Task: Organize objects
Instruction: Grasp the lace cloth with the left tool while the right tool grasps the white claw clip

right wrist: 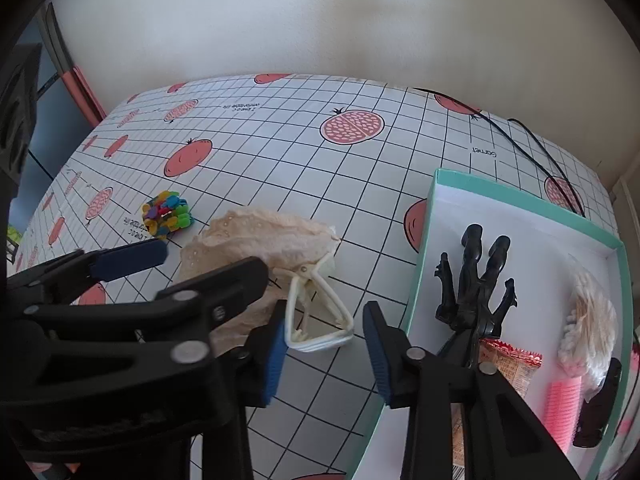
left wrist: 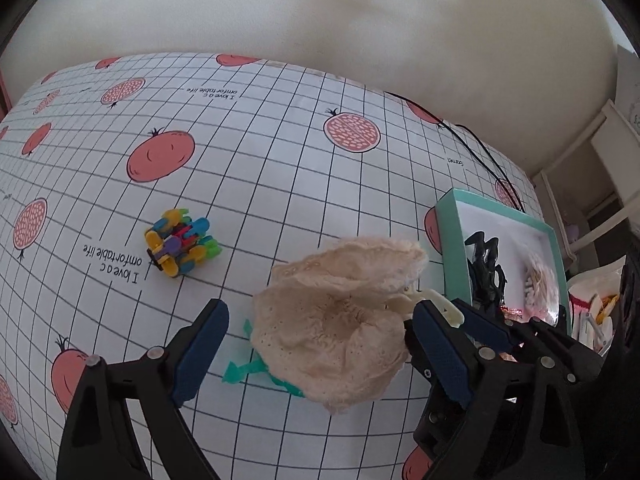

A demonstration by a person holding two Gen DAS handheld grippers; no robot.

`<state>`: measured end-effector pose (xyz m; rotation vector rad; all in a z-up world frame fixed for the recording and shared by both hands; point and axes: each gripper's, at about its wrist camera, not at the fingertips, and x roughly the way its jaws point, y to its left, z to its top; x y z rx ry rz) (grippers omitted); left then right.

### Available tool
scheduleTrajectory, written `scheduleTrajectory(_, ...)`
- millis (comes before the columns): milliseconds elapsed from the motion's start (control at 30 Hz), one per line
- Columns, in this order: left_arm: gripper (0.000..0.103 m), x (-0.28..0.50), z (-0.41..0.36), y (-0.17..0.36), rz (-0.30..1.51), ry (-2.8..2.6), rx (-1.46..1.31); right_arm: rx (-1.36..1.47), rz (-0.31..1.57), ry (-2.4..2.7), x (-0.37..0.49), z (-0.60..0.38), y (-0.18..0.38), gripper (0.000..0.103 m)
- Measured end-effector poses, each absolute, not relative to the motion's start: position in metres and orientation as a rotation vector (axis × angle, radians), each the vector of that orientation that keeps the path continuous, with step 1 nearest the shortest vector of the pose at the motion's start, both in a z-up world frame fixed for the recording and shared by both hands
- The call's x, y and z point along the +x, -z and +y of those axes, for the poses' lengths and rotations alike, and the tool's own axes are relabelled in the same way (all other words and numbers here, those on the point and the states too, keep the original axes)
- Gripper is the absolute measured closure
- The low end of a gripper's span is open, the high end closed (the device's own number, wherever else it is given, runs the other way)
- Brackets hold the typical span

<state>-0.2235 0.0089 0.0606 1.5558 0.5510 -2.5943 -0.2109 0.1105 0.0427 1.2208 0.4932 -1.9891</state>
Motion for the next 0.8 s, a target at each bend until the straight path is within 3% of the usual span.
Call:
scheduleTrajectory(133,0.022,-0.228,0.016,-0.058,0.471,2.619,1.549,1.227,0.472,1.987,-0.213,0.113,-0.043,0.069)
scheduleTrajectory(233,0.024,-0.231,0.020,-0.054,0.437,2.624,1.556,1.226,0.470,1.979,-0.213,0.114,-0.043,0.069)
scheduleTrajectory(333,0.038,-0.232,0.018,-0.050,0.452,2.625,1.559,1.227,0.465,1.976,-0.214,0.114,-0.042,0.069)
scheduleTrajectory(400,0.039,-0.232,0.017,-0.048,0.462,2.622,1.559,1.226,0.469,1.978,-0.213,0.114,-0.042,0.069)
scheduleTrajectory(600,0.053,-0.234,0.014,-0.042,0.499,2.615,1.562,1.227,0.474,1.977,-0.213,0.113,-0.042,0.069)
scheduleTrajectory(667,0.066,-0.234,0.013,-0.040,0.504,2.607,1.566,1.226,0.476,1.977,-0.213,0.112,-0.042,0.069)
scheduleTrajectory(800,0.077,-0.233,0.010,-0.038,0.521,2.594,1.564,1.228,0.469,1.974,-0.213,0.113,-0.042,0.069)
